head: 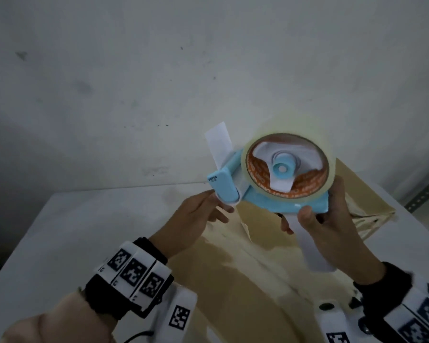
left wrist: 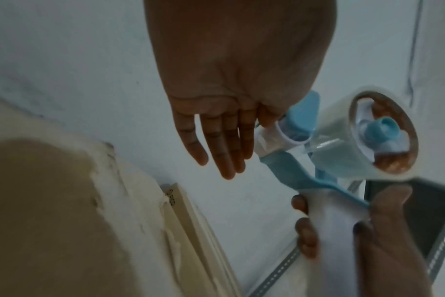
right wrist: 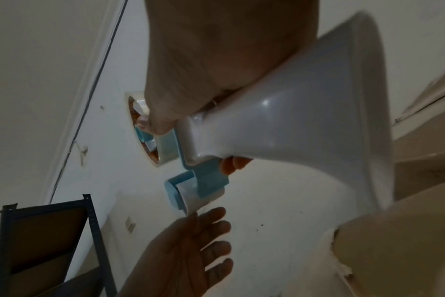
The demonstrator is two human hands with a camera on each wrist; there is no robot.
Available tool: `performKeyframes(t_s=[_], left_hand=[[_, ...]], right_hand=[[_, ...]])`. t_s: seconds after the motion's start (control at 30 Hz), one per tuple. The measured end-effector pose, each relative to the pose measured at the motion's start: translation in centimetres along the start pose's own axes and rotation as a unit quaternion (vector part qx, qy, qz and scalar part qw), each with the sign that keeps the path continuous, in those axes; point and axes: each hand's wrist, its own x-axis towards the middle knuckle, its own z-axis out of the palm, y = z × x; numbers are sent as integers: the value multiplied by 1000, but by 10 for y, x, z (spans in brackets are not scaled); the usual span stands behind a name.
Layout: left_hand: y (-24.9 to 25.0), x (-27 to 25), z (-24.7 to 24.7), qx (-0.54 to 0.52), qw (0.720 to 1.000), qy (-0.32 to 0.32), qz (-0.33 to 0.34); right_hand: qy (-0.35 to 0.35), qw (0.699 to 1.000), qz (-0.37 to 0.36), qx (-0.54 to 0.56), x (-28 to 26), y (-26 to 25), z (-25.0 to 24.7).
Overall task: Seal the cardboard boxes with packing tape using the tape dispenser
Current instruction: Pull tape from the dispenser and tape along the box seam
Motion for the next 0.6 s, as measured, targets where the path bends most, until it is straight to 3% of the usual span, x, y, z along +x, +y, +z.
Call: performKeyframes(t_s=[0.4, 0.6], left_hand=[[16, 9, 1, -256, 959, -69, -101], [18, 11, 6, -247, 958, -75, -122]], right_hand=[[14, 999, -34, -15, -5, 8, -7], [-7, 999, -53, 3, -2, 10, -7]])
